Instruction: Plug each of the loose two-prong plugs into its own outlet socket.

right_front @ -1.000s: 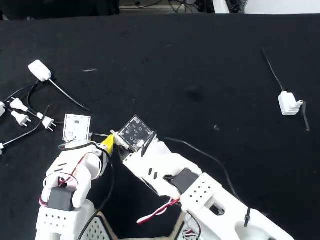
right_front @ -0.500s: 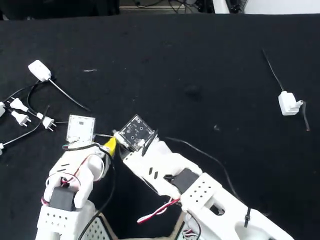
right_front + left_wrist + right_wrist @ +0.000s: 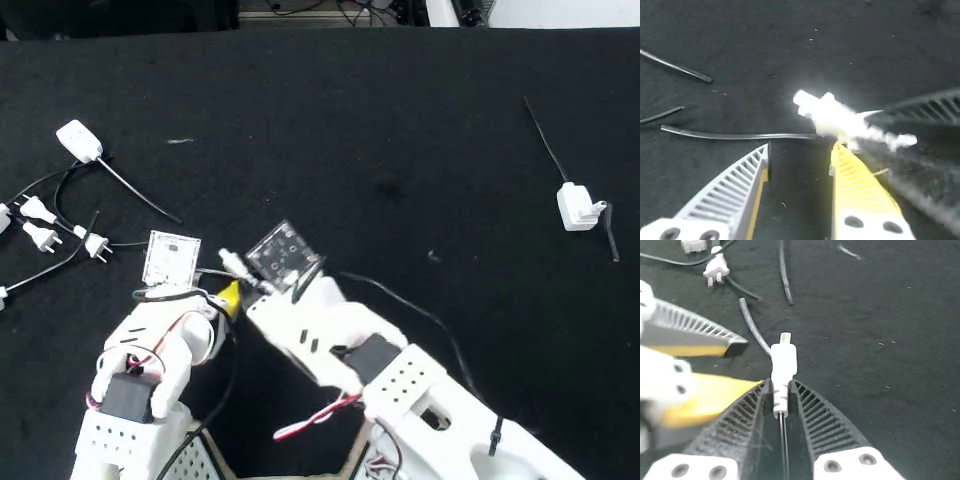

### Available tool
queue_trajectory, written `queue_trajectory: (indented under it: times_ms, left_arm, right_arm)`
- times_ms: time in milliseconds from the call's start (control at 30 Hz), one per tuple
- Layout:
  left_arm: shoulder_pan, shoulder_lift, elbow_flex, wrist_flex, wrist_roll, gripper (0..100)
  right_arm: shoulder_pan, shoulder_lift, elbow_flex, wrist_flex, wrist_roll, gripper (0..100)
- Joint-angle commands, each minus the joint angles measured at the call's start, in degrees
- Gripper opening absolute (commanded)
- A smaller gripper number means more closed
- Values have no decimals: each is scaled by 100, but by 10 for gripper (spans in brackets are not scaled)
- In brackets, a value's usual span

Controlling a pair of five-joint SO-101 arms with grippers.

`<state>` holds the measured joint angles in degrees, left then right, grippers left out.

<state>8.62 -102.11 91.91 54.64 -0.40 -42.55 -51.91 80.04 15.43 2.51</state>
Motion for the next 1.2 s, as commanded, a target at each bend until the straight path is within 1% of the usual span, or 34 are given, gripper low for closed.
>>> queue_trajectory:
  times_ms: [0,133,200,267,367,433,533,600,800,900,1033,1167]
  left_arm:
    - [-312,-53,-110,-105,-18,203]
    - [-646,-53,-224,-79,0,203]
    - [-681,-53,-224,-79,0,203]
    - [-681,-53,-207,-79,0,203]
    - [-681,-53,-198,-79,-26,203]
    - [-690,-53,-189,-79,-26,203]
    - [-690,-53,-180,-79,-35,203]
    - [-690,-53,-180,-79,-35,203]
    - [-690,-53,-180,-70,-35,203]
    - [-690,-53,-180,-70,-35,203]
    - [-690,-53,-180,-70,-35,203]
    - [-690,-53,-171,-70,-35,203]
  right_arm:
    - [615,-180,-251,343,-62,11]
    - [668,-163,-919,1574,-62,11]
    - [677,-154,-1112,1908,-62,11]
    - [677,-154,-1138,1969,-53,11]
    - [677,-154,-1200,2198,378,11]
    - [677,-154,-1490,2752,668,11]
    - [677,-154,-2105,3701,774,11]
    - [738,-154,-2440,4114,782,11]
    - [1512,-154,-2624,4290,782,11]
    - [1916,-154,-2633,4668,791,11]
    - [2453,-154,-2651,5248,1187,11]
    - [2927,-145,-2651,5609,1407,11]
